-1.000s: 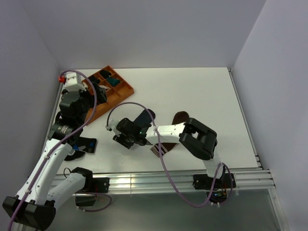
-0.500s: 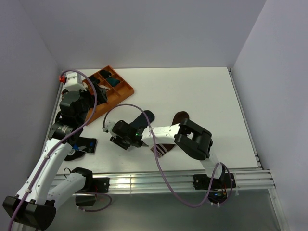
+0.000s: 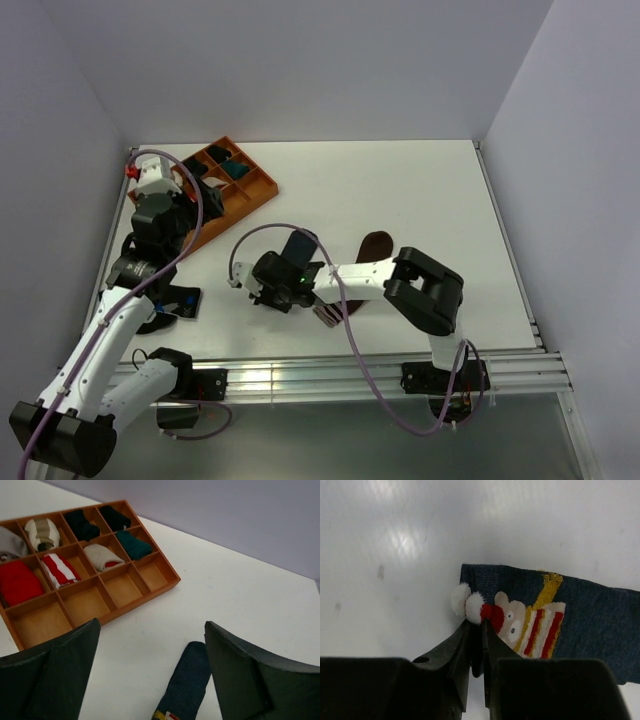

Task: Roll the socks
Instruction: Adjust the sock at the center of the board.

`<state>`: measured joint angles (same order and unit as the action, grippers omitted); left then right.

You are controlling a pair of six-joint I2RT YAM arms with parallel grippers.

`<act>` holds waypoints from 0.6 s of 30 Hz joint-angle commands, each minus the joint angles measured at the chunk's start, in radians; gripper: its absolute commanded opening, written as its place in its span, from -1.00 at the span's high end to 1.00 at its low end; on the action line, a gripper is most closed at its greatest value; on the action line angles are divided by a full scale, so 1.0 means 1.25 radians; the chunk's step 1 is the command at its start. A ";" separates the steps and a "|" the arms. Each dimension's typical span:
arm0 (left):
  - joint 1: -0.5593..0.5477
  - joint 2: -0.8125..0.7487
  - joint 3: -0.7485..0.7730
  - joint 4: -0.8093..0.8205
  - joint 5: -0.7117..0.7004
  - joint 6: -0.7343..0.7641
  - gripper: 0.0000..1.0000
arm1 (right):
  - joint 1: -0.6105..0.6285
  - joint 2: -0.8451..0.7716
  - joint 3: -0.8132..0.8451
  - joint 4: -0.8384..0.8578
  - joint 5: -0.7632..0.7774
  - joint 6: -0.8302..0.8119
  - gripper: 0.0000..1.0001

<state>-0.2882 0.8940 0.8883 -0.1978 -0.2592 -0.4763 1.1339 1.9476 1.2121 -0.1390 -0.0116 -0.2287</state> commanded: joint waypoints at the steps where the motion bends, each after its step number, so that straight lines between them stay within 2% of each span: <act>1: 0.004 0.028 0.016 0.011 0.026 -0.079 -0.74 | -0.041 -0.086 -0.049 -0.090 -0.144 -0.071 0.73; 2: 0.004 0.041 0.020 -0.001 0.034 -0.090 -0.63 | -0.053 -0.098 -0.057 -0.101 -0.172 -0.082 0.73; 3: 0.004 0.049 0.018 0.001 0.053 -0.106 -0.43 | -0.065 -0.107 -0.070 -0.123 -0.200 -0.097 0.73; 5: 0.004 0.054 -0.032 0.039 0.093 -0.149 -0.19 | -0.108 -0.130 -0.080 -0.151 -0.300 -0.113 0.73; 8: -0.004 0.020 -0.149 0.151 0.113 -0.205 0.05 | -0.157 -0.135 -0.081 -0.228 -0.404 -0.141 0.74; 14: -0.099 -0.027 -0.348 0.396 0.114 -0.207 0.14 | -0.214 -0.104 -0.042 -0.306 -0.502 -0.163 0.78; 18: -0.153 0.009 -0.439 0.525 0.158 -0.190 0.21 | -0.265 -0.066 -0.002 -0.357 -0.594 -0.150 0.80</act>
<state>-0.4416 0.8951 0.3851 0.2058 -0.1188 -0.7147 0.8406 1.8458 1.1526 -0.5087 -0.6170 -0.4080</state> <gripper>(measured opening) 0.403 0.168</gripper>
